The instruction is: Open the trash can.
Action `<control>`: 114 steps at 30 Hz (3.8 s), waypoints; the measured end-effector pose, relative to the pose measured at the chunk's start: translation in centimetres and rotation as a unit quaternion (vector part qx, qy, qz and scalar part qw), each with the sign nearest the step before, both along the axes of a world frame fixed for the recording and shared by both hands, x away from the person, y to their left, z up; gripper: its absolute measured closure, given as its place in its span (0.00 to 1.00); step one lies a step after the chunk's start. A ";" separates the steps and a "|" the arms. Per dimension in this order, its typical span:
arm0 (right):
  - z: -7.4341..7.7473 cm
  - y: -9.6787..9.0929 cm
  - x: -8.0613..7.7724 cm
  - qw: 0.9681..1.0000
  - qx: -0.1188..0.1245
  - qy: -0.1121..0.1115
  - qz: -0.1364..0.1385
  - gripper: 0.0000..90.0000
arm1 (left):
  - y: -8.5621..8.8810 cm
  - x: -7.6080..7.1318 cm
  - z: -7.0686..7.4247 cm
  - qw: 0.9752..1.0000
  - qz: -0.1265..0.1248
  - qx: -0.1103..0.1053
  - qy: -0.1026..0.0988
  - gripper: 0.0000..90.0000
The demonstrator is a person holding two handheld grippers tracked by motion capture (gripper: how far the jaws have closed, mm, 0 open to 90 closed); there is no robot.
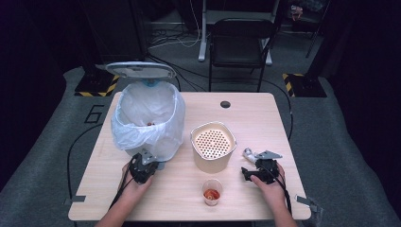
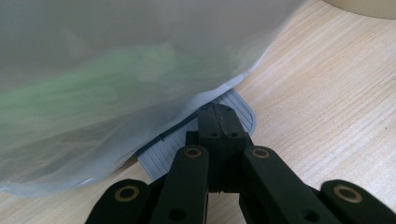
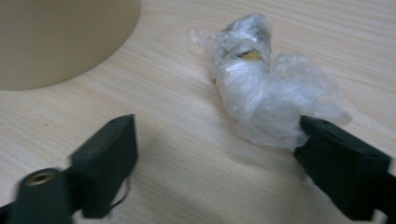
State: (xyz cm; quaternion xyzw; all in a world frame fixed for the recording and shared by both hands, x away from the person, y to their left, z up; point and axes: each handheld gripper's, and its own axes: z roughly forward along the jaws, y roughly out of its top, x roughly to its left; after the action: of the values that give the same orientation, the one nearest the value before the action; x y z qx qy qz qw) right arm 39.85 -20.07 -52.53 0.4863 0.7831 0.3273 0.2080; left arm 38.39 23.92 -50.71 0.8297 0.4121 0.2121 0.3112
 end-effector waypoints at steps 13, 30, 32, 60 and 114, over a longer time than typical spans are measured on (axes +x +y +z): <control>1.6 -0.4 -1.4 1.000 0.000 0.018 -0.020 0.30 | -0.1 0.0 -0.1 1.000 0.002 -0.001 -0.006 1.00; 4.7 -0.3 0.6 1.000 -0.026 0.012 -0.010 0.47 | -0.1 0.0 0.1 1.000 -0.006 0.014 -0.002 1.00; 4.8 -0.3 1.2 1.000 -0.022 0.004 -0.010 0.46 | -0.1 0.0 0.1 1.000 -0.006 0.010 -0.001 1.00; 2.3 0.2 2.8 0.999 0.003 0.037 0.005 0.73 | -0.2 0.0 0.0 1.000 0.000 0.007 -0.006 1.00; 21.7 6.6 0.9 0.983 0.023 -0.009 0.184 0.74 | -0.4 -0.3 0.0 1.000 0.017 0.014 -0.007 1.00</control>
State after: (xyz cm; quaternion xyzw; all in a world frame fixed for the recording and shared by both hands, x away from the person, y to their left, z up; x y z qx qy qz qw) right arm 40.79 -13.50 -30.87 0.3353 0.8498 0.3818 0.1401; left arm 38.07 23.54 -50.67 0.8254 0.4207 0.2285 0.2991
